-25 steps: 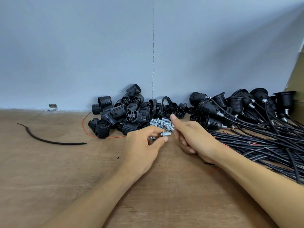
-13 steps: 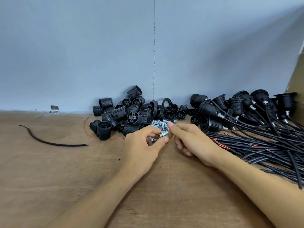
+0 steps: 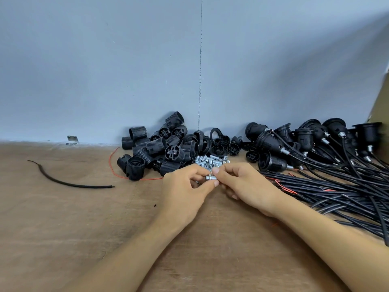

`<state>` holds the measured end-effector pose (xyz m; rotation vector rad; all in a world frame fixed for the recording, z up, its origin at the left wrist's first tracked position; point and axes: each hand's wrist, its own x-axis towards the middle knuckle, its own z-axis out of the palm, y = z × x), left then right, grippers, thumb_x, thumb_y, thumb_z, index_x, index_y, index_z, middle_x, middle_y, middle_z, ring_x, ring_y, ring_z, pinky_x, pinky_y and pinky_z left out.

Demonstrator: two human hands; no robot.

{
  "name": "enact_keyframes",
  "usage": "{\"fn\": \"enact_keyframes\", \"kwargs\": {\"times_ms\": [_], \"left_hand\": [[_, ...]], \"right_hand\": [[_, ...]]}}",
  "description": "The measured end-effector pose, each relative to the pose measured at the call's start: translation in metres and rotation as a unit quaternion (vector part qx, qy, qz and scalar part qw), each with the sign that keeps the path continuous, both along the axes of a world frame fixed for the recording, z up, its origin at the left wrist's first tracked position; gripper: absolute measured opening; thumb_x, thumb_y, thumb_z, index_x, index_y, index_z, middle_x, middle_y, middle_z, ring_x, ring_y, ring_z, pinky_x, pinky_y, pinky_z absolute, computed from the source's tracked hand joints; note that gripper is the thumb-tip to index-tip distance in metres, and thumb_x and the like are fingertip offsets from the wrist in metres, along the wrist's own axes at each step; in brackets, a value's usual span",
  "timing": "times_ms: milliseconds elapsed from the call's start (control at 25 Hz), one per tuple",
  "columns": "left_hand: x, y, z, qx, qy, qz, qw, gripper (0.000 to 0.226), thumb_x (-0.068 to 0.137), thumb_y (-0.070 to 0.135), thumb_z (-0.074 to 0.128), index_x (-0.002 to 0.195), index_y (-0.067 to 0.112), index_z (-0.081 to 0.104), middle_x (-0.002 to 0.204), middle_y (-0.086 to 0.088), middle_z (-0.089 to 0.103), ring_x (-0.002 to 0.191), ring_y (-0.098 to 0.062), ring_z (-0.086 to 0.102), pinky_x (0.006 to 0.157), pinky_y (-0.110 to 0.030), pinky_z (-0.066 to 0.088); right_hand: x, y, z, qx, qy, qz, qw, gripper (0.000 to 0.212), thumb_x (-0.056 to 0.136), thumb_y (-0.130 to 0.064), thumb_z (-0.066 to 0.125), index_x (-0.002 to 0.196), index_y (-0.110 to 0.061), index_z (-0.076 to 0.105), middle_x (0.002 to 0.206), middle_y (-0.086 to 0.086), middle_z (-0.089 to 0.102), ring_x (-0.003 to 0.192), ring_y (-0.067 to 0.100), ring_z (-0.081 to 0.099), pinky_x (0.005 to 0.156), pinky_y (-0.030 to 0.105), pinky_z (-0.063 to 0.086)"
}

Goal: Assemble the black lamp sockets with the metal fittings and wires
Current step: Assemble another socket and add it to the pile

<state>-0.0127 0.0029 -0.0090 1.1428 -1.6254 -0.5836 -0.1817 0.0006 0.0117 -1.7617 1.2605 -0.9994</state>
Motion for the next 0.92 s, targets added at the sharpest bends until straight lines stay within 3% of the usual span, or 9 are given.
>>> {"fn": "enact_keyframes", "kwargs": {"times_ms": [160, 240, 320, 400, 520, 680, 920], "left_hand": [[-0.002, 0.002, 0.001, -0.028, 0.009, 0.001, 1.0, 0.023, 0.076, 0.022, 0.086, 0.077, 0.039, 0.072, 0.073, 0.022, 0.069, 0.055, -0.003, 0.055, 0.055, -0.007, 0.04], [-0.002, 0.003, 0.001, -0.03, 0.006, 0.013, 0.999, 0.026, 0.078, 0.021, 0.084, 0.075, 0.042, 0.069, 0.072, 0.026, 0.068, 0.057, -0.005, 0.058, 0.055, -0.006, 0.04], [-0.002, 0.004, 0.001, -0.021, -0.001, 0.009, 1.0, 0.024, 0.081, 0.019, 0.08, 0.077, 0.039, 0.07, 0.067, 0.027, 0.067, 0.052, -0.005, 0.059, 0.053, -0.007, 0.041], [-0.003, 0.003, 0.001, -0.018, -0.002, -0.007, 1.0, 0.027, 0.084, 0.014, 0.075, 0.079, 0.04, 0.071, 0.065, 0.027, 0.067, 0.047, -0.008, 0.056, 0.049, -0.011, 0.04], [-0.005, 0.003, 0.003, -0.029, -0.015, -0.017, 0.999, 0.034, 0.085, 0.011, 0.075, 0.087, 0.044, 0.074, 0.067, 0.031, 0.064, 0.048, 0.0, 0.051, 0.052, -0.006, 0.037], [-0.006, -0.001, 0.001, -0.009, -0.033, -0.01, 0.999, 0.028, 0.084, 0.019, 0.079, 0.108, 0.033, 0.076, 0.07, 0.026, 0.067, 0.053, 0.001, 0.052, 0.059, -0.005, 0.037], [-0.006, -0.004, -0.002, 0.013, -0.012, 0.018, 1.0, 0.028, 0.075, 0.028, 0.088, 0.079, 0.033, 0.061, 0.072, 0.023, 0.07, 0.059, 0.005, 0.056, 0.061, -0.007, 0.039]], "right_hand": [[0.004, -0.002, -0.002, -0.005, 0.023, -0.022, 0.999, 0.04, 0.104, -0.036, 0.048, 0.074, -0.011, 0.056, 0.058, 0.003, 0.053, 0.043, 0.011, 0.044, 0.048, 0.02, 0.037], [0.002, -0.006, -0.002, -0.04, 0.077, -0.068, 0.994, 0.035, 0.103, -0.035, 0.051, 0.077, -0.015, 0.063, 0.057, -0.006, 0.059, 0.048, 0.009, 0.051, 0.055, 0.021, 0.04], [-0.001, -0.014, -0.003, -0.128, 0.157, -0.138, 0.97, 0.019, 0.099, -0.028, 0.057, 0.09, -0.021, 0.073, 0.082, -0.009, 0.067, 0.071, 0.006, 0.058, 0.072, 0.022, 0.042], [-0.003, -0.025, -0.004, -0.181, 0.226, -0.171, 0.942, 0.018, 0.097, -0.024, 0.06, 0.107, -0.02, 0.074, 0.12, -0.001, 0.06, 0.104, 0.013, 0.056, 0.092, 0.027, 0.041], [-0.005, -0.042, -0.01, -0.16, 0.351, -0.152, 0.91, 0.033, 0.101, -0.03, 0.051, 0.131, -0.024, 0.062, 0.16, -0.001, 0.029, 0.14, 0.024, 0.024, 0.112, 0.046, 0.026], [-0.009, -0.055, -0.018, -0.112, 0.371, -0.128, 0.913, 0.036, 0.104, -0.038, 0.039, 0.133, -0.025, 0.057, 0.164, -0.004, 0.022, 0.144, 0.024, 0.014, 0.112, 0.053, 0.017], [-0.006, -0.065, -0.015, -0.112, 0.341, -0.129, 0.924, 0.031, 0.102, -0.034, 0.044, 0.129, -0.031, 0.058, 0.159, -0.011, 0.033, 0.141, 0.019, 0.019, 0.108, 0.049, 0.016]]}}
